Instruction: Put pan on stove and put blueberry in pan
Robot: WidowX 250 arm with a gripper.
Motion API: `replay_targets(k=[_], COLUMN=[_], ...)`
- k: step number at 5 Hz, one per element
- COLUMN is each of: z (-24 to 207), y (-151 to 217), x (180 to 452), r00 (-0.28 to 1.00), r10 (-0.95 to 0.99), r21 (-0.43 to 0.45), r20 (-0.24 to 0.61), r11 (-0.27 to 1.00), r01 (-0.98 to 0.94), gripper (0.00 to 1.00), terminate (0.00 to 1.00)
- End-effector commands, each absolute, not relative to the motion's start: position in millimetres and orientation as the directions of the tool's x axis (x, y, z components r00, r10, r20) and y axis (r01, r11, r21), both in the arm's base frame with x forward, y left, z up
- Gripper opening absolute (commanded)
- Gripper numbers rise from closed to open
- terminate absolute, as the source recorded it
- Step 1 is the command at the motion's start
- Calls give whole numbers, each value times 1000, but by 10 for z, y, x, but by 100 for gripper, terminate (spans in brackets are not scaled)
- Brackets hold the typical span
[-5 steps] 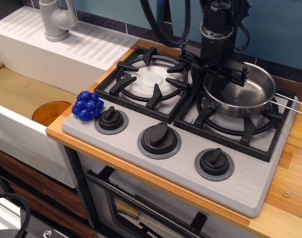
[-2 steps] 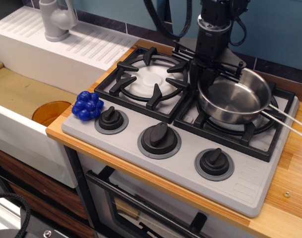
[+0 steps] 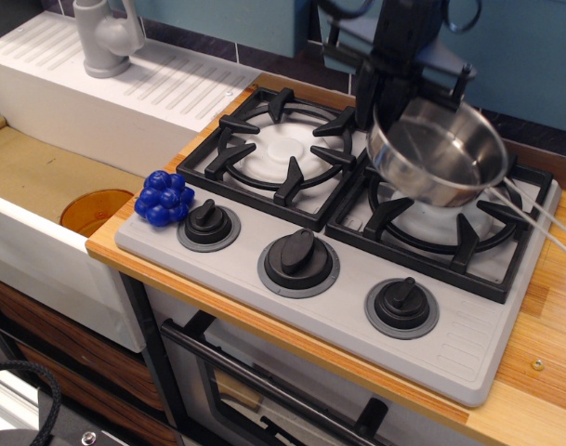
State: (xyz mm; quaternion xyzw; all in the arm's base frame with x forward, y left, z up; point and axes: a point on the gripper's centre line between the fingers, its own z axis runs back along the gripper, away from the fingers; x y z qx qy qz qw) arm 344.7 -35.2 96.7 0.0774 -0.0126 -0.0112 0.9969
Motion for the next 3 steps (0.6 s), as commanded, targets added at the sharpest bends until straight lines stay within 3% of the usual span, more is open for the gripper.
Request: replay_targets(k=[1, 3], z=[1516, 1628], y=[-152, 274], x=[3535, 3630], r00=[994, 988], r10=[-72, -142], r21=[177, 192], r20=[85, 67], r11=[983, 973], r01=[56, 127], gripper=[0, 0], terminate=[0, 0])
